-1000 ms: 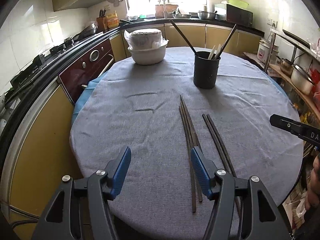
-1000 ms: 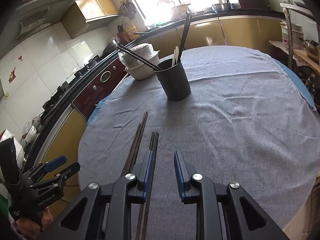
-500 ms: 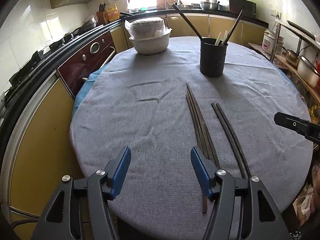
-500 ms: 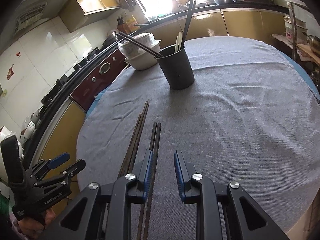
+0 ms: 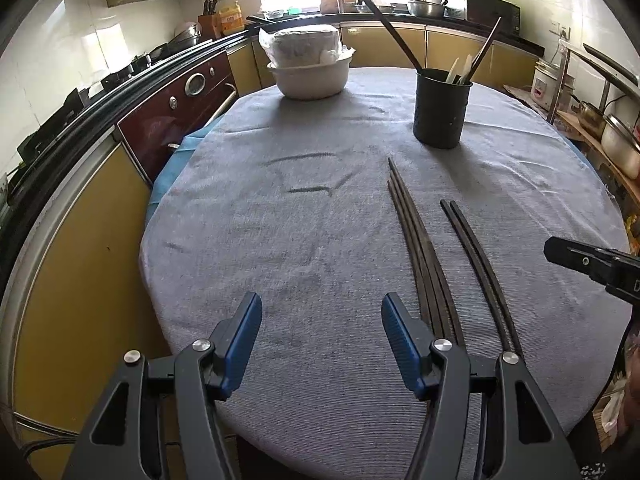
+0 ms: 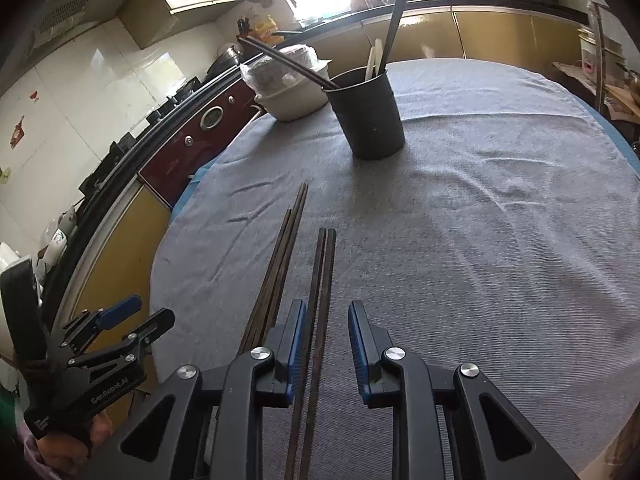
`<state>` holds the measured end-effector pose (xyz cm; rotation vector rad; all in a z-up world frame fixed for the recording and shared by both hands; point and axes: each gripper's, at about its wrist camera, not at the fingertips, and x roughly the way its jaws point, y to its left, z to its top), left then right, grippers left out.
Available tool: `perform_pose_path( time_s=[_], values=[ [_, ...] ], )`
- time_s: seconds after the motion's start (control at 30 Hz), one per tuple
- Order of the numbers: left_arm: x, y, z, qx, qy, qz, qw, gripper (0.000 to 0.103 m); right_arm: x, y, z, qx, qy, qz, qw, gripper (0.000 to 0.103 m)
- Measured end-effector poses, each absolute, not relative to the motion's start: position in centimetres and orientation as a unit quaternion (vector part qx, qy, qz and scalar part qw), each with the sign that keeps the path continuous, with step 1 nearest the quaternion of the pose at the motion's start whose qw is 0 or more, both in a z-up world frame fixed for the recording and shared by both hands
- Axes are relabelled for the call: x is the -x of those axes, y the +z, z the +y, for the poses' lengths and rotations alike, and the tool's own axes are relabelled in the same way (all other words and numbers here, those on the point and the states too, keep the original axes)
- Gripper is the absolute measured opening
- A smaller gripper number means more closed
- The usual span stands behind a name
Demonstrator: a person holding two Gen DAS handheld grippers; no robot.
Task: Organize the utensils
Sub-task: 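Move both open tools over the loose dark chopsticks on the cloth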
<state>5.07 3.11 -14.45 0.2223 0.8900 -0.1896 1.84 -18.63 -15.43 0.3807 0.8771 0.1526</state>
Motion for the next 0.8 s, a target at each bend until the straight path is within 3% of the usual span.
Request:
perform_pose_path(
  time_s=[0.8],
  values=[
    [-6.3,-15.7,5.9,-0.074,-0.095,0.444,0.888,0.063,-6.3,-18.1,-15.5,-0.143,0.069,0.456,0.875,0.023]
  ],
)
